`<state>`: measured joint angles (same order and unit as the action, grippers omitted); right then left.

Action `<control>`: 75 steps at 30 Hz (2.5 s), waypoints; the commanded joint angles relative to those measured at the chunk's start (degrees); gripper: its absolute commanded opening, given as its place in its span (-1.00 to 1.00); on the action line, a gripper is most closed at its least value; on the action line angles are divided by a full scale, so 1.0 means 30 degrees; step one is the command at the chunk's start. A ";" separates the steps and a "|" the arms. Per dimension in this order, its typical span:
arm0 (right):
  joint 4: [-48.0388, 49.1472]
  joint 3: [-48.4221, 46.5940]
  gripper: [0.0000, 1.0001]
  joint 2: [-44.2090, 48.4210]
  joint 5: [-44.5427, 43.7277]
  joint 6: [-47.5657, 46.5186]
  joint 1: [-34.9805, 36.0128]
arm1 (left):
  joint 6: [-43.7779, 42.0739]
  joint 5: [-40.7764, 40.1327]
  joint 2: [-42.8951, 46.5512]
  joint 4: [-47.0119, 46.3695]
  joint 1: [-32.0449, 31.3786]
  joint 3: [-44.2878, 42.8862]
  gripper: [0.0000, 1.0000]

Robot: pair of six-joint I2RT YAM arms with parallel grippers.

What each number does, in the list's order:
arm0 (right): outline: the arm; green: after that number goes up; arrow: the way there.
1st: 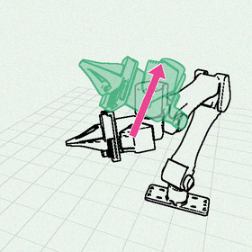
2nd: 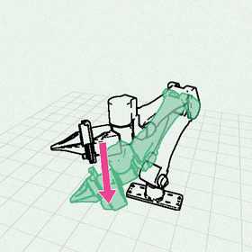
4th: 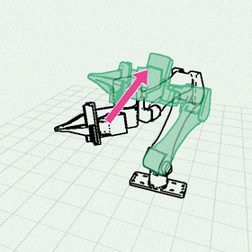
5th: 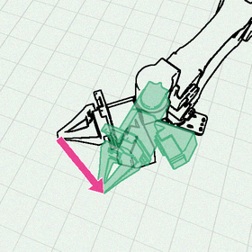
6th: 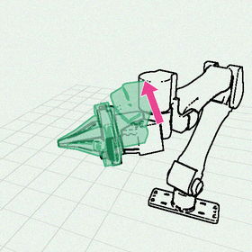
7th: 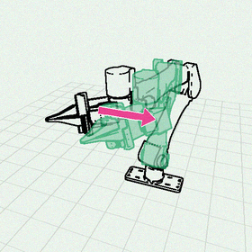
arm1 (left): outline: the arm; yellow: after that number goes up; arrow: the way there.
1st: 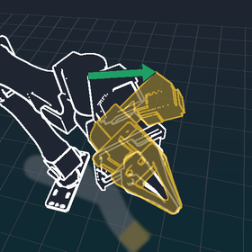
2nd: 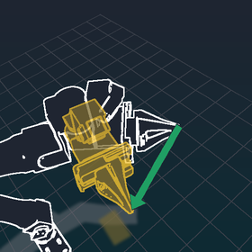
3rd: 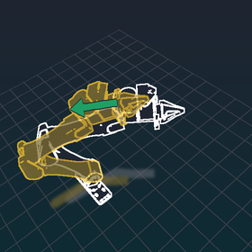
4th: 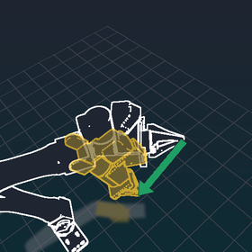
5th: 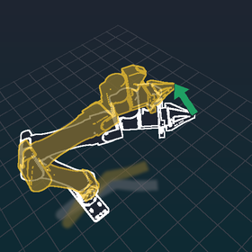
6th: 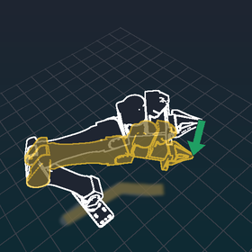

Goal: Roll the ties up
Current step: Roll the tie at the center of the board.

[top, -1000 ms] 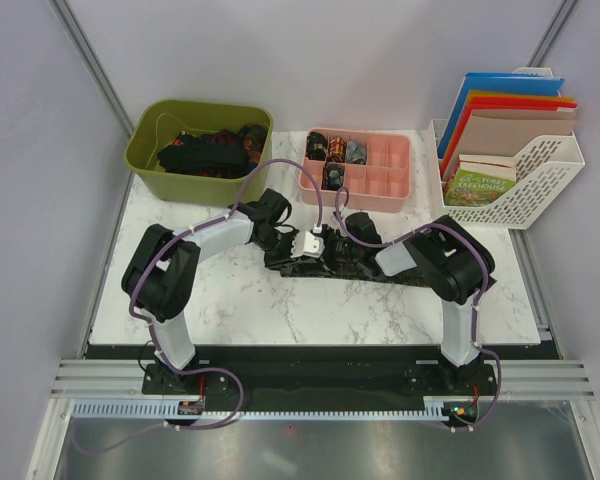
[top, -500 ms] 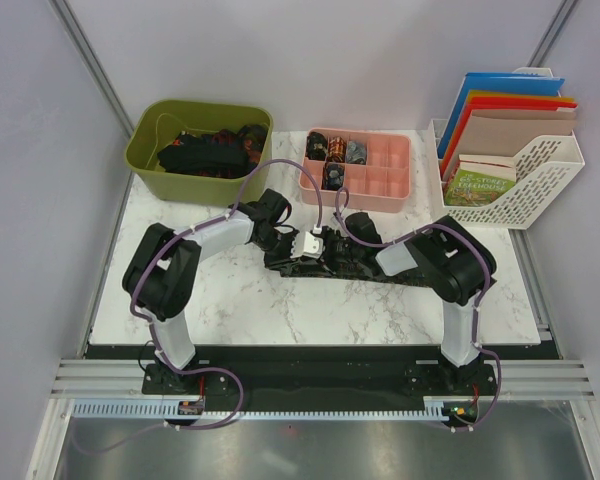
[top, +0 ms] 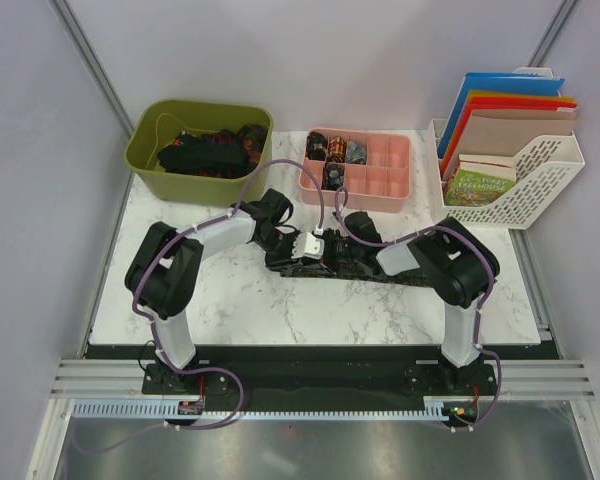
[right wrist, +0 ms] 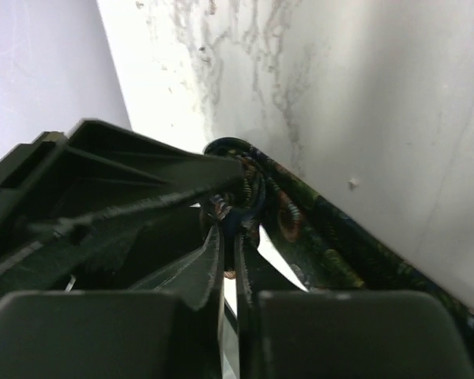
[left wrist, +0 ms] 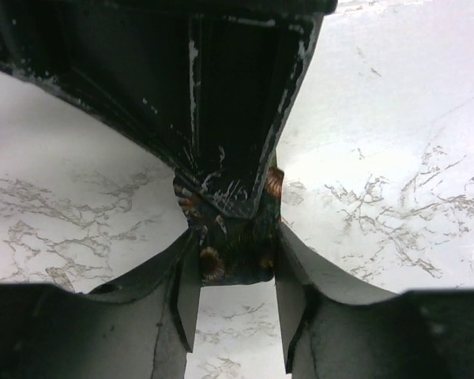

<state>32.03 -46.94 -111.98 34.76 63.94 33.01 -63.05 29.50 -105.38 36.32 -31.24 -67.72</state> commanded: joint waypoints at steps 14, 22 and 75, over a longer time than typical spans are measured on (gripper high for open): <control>-0.3234 -0.0437 -1.00 -0.1313 -0.0836 -0.2447 -0.0751 | 0.1150 0.2062 0.1847 0.0554 0.1685 0.0397 0.97; -0.3704 -0.0818 -1.00 -0.2134 -0.0895 -0.2242 -0.0810 | 0.2119 0.1596 0.0500 -0.1614 0.1304 0.0162 0.88; -0.3969 -0.1843 -0.40 -0.0347 0.0395 -0.2066 -0.1015 | 0.0449 0.0011 -0.0585 -0.1500 -0.0191 0.0895 -0.59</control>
<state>20.95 -50.37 -112.55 36.62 59.29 30.15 -59.20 30.59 -106.65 30.20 -31.70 -66.43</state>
